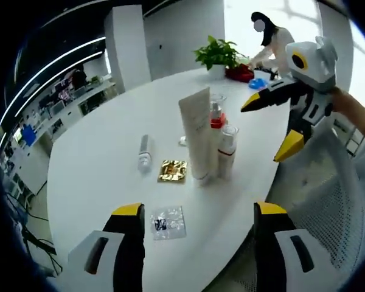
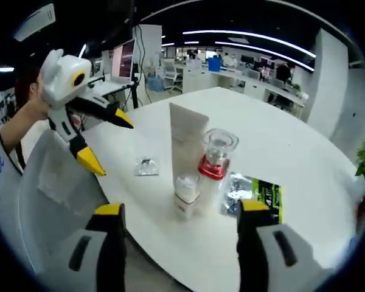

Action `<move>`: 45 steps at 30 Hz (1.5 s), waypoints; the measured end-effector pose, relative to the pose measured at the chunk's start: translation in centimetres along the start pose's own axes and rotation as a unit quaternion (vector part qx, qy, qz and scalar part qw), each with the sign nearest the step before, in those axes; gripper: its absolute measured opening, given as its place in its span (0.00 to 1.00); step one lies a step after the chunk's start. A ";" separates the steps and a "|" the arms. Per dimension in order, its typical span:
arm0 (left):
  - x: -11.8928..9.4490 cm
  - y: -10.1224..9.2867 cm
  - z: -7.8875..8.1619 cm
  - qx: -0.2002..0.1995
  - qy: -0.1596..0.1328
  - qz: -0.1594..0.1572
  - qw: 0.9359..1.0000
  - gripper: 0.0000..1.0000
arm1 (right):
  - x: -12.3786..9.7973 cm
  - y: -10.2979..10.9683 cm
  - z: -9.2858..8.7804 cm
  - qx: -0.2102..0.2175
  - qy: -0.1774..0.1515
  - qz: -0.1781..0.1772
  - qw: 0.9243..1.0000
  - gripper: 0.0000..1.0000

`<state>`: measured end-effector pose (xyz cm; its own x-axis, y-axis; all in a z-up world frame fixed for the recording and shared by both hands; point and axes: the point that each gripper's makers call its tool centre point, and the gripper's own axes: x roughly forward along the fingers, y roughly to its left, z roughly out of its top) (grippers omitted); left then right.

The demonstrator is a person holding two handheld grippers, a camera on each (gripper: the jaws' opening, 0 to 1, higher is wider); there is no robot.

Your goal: Arrange the skincare products in the storage area until every visible bottle or jar stands upright without overlapping.

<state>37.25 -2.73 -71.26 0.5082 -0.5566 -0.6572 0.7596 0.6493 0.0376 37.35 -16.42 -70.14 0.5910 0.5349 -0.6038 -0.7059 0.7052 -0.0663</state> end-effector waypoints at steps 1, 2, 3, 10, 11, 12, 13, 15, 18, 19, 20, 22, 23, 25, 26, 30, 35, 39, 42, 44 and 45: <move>-0.2 0.1 -0.1 0.000 0.001 0.002 1.000 0.74 | -0.1 0.0 0.1 -0.001 -0.001 0.000 1.000 0.78; -0.4 0.1 -0.1 0.001 0.001 0.003 1.000 0.75 | -0.1 0.0 0.2 -0.001 -0.002 0.000 1.000 0.79; -0.6 0.2 -0.1 0.001 0.000 0.005 1.000 0.76 | -0.1 0.0 0.3 0.000 -0.004 -0.002 1.000 0.81; -1.3 0.6 -0.1 -0.010 -0.007 0.012 1.000 0.80 | -0.1 0.2 0.9 -0.015 -0.005 -0.004 1.000 0.90; -1.4 0.7 -0.1 -0.013 -0.007 0.014 1.000 0.82 | -0.1 0.2 0.9 -0.015 -0.005 -0.004 1.000 0.91; -1.4 0.7 -0.1 -0.013 -0.007 0.015 1.000 0.84 | -0.1 0.2 1.1 -0.015 -0.008 -0.007 1.000 0.91; -1.5 0.8 -0.1 -0.013 -0.007 0.015 1.000 0.86 | -0.1 0.3 1.1 -0.017 -0.008 -0.005 1.000 0.91; -1.5 0.8 -0.1 -0.012 -0.007 0.014 1.000 0.87 | 0.0 0.3 1.2 -0.016 -0.009 -0.004 1.000 0.92; -1.6 0.8 -0.1 -0.013 -0.006 0.010 1.000 0.91 | 0.0 0.5 1.2 -0.020 -0.005 -0.003 1.000 0.94; -1.6 0.8 -0.2 -0.013 -0.006 0.010 1.000 0.91 | 0.0 0.4 1.2 -0.021 -0.005 -0.005 1.000 0.95; -1.6 0.8 -0.2 -0.012 -0.005 0.008 1.000 0.92 | -0.1 0.3 1.1 -0.020 -0.005 -0.011 1.000 0.96; -1.5 0.8 -0.5 -0.012 0.000 0.005 1.000 0.93 | -0.2 0.3 1.0 -0.020 -0.002 -0.013 1.000 0.97; -1.5 0.9 -0.6 -0.012 0.000 0.005 1.000 0.94 | -0.2 0.2 1.0 -0.019 -0.002 -0.014 1.000 0.97; -1.4 0.9 -0.7 -0.012 0.004 0.003 1.000 0.95 | -0.2 0.2 1.0 -0.017 -0.002 -0.015 1.000 0.98; -1.4 0.8 -0.7 -0.012 0.005 0.002 1.000 0.96 | -0.2 0.2 1.0 -0.017 -0.002 -0.015 1.000 0.99; -1.2 1.0 -0.8 -0.015 0.007 -0.001 1.000 0.97 | -0.2 0.2 0.8 -0.016 0.004 -0.013 1.000 1.00; -0.9 1.5 -0.8 -0.016 0.009 -0.002 1.000 0.97 | -0.2 -0.1 0.7 -0.006 0.004 -0.016 1.000 1.00; -0.5 2.1 -0.7 -0.023 0.011 0.001 1.000 0.97 | -0.1 -0.4 0.6 -0.006 0.009 -0.014 1.000 1.00; 0.1 2.7 -0.8 -0.025 0.018 0.005 1.000 0.97 | 0.1 -0.8 0.5 -0.002 0.013 -0.017 1.000 1.00; 0.4 3.2 -0.8 -0.023 0.021 0.007 0.999 0.97 | 0.2 -1.0 0.4 0.002 0.013 -0.018 1.000 1.00; 0.5 3.4 -0.8 -0.024 0.021 0.006 0.999 0.97 | 0.2 -1.0 0.4 0.004 0.012 -0.016 1.000 1.00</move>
<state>39.75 -0.41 -72.05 0.4996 -0.5268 -0.6877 0.7325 0.6807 0.0107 38.32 -16.79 -69.84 0.6033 0.5005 -0.6210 -0.6835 0.7257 -0.0791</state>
